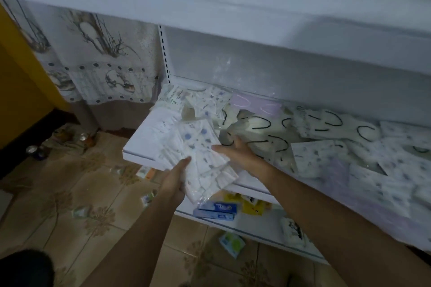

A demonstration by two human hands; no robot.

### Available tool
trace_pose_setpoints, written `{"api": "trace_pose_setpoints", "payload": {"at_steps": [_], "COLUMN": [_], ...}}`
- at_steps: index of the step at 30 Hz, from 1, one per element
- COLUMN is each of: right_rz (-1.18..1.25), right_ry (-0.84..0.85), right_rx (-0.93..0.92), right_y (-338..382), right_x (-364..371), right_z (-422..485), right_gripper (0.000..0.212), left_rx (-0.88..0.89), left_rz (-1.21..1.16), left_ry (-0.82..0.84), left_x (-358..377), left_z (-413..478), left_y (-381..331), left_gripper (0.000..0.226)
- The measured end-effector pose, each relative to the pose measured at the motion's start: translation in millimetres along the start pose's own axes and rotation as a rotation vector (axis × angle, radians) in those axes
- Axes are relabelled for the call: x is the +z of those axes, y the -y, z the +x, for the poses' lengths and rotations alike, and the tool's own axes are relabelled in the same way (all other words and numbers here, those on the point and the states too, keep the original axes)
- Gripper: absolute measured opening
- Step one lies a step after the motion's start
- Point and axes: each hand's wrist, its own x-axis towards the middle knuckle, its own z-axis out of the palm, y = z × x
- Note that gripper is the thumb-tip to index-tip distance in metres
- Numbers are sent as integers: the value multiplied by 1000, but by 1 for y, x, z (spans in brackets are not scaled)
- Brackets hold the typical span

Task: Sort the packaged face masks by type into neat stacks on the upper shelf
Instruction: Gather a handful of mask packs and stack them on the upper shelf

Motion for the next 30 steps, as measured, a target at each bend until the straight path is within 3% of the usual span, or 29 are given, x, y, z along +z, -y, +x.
{"api": "trace_pose_setpoints", "payload": {"at_steps": [2, 4, 7, 11, 16, 20, 26, 30], "right_rz": [194, 152, 6, -50, -249, -277, -198, -133], "right_ry": [212, 267, 239, 252, 197, 146, -33, -185], "right_rx": [128, 28, -167, -373, -589, -684, -759, -758], "right_y": [19, 41, 81, 120, 148, 170, 195, 206], "right_x": [8, 18, 20, 16, -6, -44, -106, -166], "right_z": [-21, -40, -67, -108, -171, -210, -240, -245], "right_gripper": [80, 59, 77, 78, 71, 56, 53, 64], "left_rx": [23, 43, 157, 322, 417, 581, 873, 999], "left_rz": [76, 138, 228, 299, 293, 425, 576, 757], "left_ry": [-11, -5, 31, 1, -73, -51, -6, 26], "left_x": [-6, -13, -16, -18, -7, 21, 112, 172], "left_z": [-18, -38, -72, -124, -195, -243, -276, -261], "left_y": [-23, -47, -77, -96, -92, -107, -142, -173], "left_gripper": [22, 34, 31, 31, 14, 29, 27, 52]}}
